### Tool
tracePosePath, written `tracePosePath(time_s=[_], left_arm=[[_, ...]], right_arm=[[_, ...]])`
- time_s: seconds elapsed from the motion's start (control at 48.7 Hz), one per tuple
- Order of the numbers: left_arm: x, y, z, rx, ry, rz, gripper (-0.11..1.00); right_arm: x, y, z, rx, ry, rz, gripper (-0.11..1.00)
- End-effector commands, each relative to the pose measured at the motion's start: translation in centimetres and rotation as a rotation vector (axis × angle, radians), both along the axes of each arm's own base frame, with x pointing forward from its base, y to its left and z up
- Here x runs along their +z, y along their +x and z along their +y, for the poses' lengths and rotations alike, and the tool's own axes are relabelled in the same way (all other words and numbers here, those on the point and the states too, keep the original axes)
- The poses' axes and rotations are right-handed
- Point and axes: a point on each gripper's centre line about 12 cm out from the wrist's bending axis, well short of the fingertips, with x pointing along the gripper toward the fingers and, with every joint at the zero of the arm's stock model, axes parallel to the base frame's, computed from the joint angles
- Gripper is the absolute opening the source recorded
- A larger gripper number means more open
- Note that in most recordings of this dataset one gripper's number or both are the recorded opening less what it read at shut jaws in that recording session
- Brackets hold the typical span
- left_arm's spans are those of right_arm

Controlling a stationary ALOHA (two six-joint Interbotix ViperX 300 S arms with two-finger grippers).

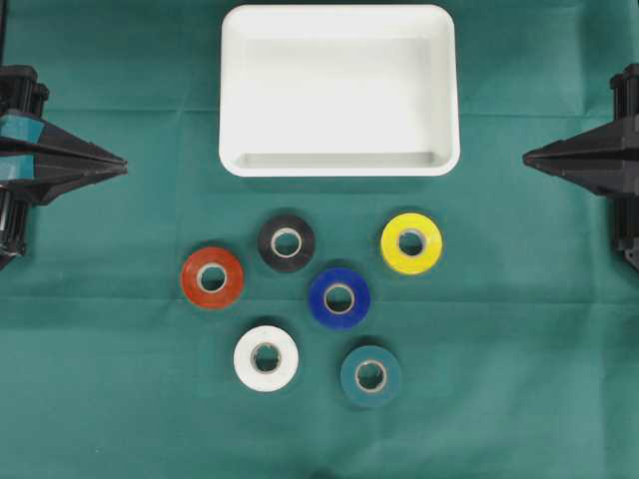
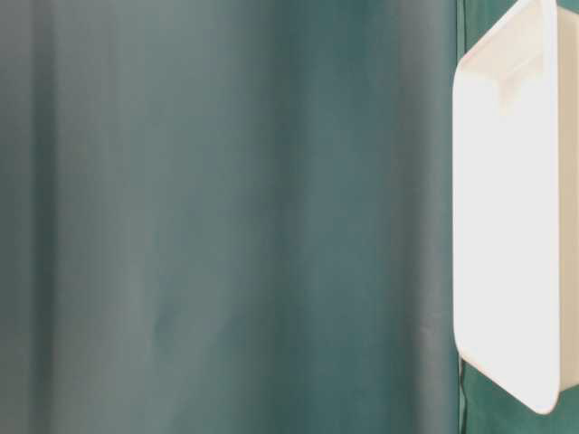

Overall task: Put the tape into the white case with the left arm.
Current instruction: 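Open the left gripper and raise it from the rest pose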

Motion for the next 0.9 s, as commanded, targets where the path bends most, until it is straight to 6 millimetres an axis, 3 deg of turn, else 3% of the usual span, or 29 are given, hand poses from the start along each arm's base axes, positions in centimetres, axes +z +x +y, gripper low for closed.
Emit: tracePosePath(time_s=[0.0,0.103,0.185,0.329,0.431,0.884], left_arm=[[0.3,0.3,-0.4,-0.020,0.003,-0.005,0.02],[0.1,0.4,-0.7,-0.032,0.016,0.007,0.13],[-0.2,0.6,-0.7,-0.033,0.021,0.016,0.32],[-0.3,0.8,-0.7,-0.032,0.019,0.025,0.76],[-0.3,1.1,-0.7,-0.032,0.017,0.035,0.97],[-0.6,1.6,-0.7,-0.032,0.018,0.056,0.99]], right_arm=[[0.3,0.1,0.0,-0.001,0.018,0.001,-0.09],[0.2,0.2,-0.1,-0.003,0.057,0.008,-0.09],[0.1,0.2,-0.1,-0.003,0.072,0.011,-0.09],[-0.2,0.1,-0.1,-0.003,0.079,0.019,-0.09],[-0.4,0.1,-0.1,-0.003,0.079,0.020,-0.09],[-2.1,-0.4,-0.1,-0.005,0.081,0.062,-0.09]])
